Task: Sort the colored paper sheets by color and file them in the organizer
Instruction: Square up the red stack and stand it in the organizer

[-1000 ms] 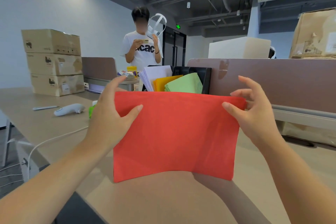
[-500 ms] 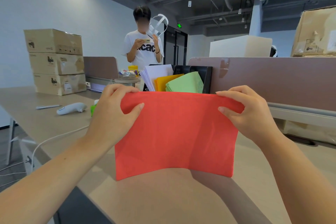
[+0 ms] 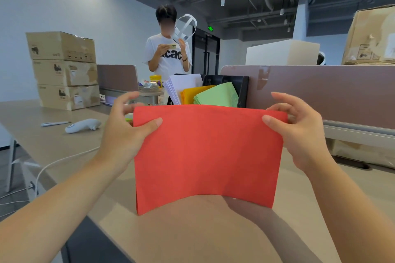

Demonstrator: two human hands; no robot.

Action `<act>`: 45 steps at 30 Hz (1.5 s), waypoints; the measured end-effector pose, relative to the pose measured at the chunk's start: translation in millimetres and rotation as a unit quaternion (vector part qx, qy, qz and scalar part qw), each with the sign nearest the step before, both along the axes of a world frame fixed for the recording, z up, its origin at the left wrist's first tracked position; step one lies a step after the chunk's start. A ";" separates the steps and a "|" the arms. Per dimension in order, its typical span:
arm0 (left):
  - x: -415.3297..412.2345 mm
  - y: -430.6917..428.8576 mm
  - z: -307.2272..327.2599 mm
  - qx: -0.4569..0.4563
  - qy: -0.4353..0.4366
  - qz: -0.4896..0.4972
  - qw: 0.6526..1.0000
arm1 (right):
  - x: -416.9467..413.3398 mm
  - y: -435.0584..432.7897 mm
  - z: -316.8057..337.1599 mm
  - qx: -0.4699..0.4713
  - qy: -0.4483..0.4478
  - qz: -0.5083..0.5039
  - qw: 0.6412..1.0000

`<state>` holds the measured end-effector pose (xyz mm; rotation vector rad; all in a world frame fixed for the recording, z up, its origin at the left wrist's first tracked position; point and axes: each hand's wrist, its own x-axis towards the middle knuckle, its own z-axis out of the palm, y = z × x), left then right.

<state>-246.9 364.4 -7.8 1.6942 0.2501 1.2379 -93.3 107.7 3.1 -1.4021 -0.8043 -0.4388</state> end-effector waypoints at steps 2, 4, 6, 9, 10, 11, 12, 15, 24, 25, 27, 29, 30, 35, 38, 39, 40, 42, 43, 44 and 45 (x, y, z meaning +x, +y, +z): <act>5.0 6.0 -8.2 -0.167 -0.027 -0.114 0.979 | 0.3 -1.2 -4.4 0.058 0.102 0.080 0.990; 7.3 12.4 -24.0 -0.246 0.024 -0.178 0.953 | 3.7 -0.7 -18.0 0.050 0.199 0.149 0.967; 7.4 14.2 -43.0 -0.248 0.091 -0.186 0.946 | 7.0 2.0 -36.9 -0.009 0.266 0.161 0.950; 11.3 9.5 -55.3 -0.213 0.094 -0.147 0.961 | 9.0 8.4 -50.8 -0.062 0.289 0.124 0.947; 13.6 8.1 -53.9 -0.206 0.077 -0.137 0.966 | 9.8 10.6 -49.8 -0.059 0.285 0.116 0.950; 16.1 7.2 -50.6 -0.195 0.064 -0.131 0.970 | 9.8 12.2 -47.0 -0.053 0.278 0.113 0.952; 18.3 6.7 -47.3 -0.184 0.056 -0.128 0.973 | 10.4 13.6 -44.4 -0.047 0.273 0.113 0.954; 24.2 9.8 -45.5 -0.190 0.046 -0.132 0.972 | 10.9 15.2 -46.6 -0.027 0.280 0.114 0.953; 33.5 24.0 -96.8 -0.260 0.157 -0.164 0.939 | 17.8 21.0 -85.7 -0.027 0.355 0.075 0.931; 35.8 25.2 -98.3 -0.256 0.160 -0.161 0.940 | 17.5 22.0 -86.6 -0.024 0.351 0.070 0.933; 40.3 27.7 -99.5 -0.253 0.159 -0.156 0.941 | 16.3 24.4 -87.7 -0.021 0.342 0.056 0.938; 42.8 29.5 -100.9 -0.247 0.155 -0.157 0.944 | 15.2 26.6 -84.7 -0.030 0.328 0.031 0.944; 43.2 30.0 -100.9 -0.243 0.158 -0.155 0.944 | 14.0 27.2 -80.4 -0.040 0.316 0.019 0.948; 48.9 52.1 -88.2 -0.237 0.148 -0.149 0.948 | 6.2 41.7 -49.6 -0.066 0.279 0.003 0.958; 57.3 77.7 -69.3 -0.254 0.122 -0.156 0.946 | 12.4 65.2 -18.1 -0.069 0.296 0.022 0.952; 61.5 87.4 -63.6 -0.268 0.106 -0.167 0.943 | 18.0 75.7 -4.4 -0.076 0.304 0.025 0.949; 66.7 98.1 -58.8 -0.283 0.091 -0.172 0.939 | 22.6 88.5 11.6 -0.082 0.315 0.027 0.945; 80.1 120.0 -48.9 -0.317 0.070 -0.169 0.930 | 34.1 117.5 48.3 -0.097 0.335 0.027 0.937; 88.1 130.8 -43.7 -0.335 0.059 -0.169 0.925 | 39.6 133.1 68.8 -0.112 0.335 0.018 0.935; 95.5 140.2 -37.6 -0.355 0.050 -0.164 0.919 | 43.2 149.7 90.7 -0.137 0.326 0.008 0.935; 103.4 150.2 -31.4 -0.371 0.045 -0.156 0.914 | 49.6 166.3 111.5 -0.163 0.310 -0.001 0.937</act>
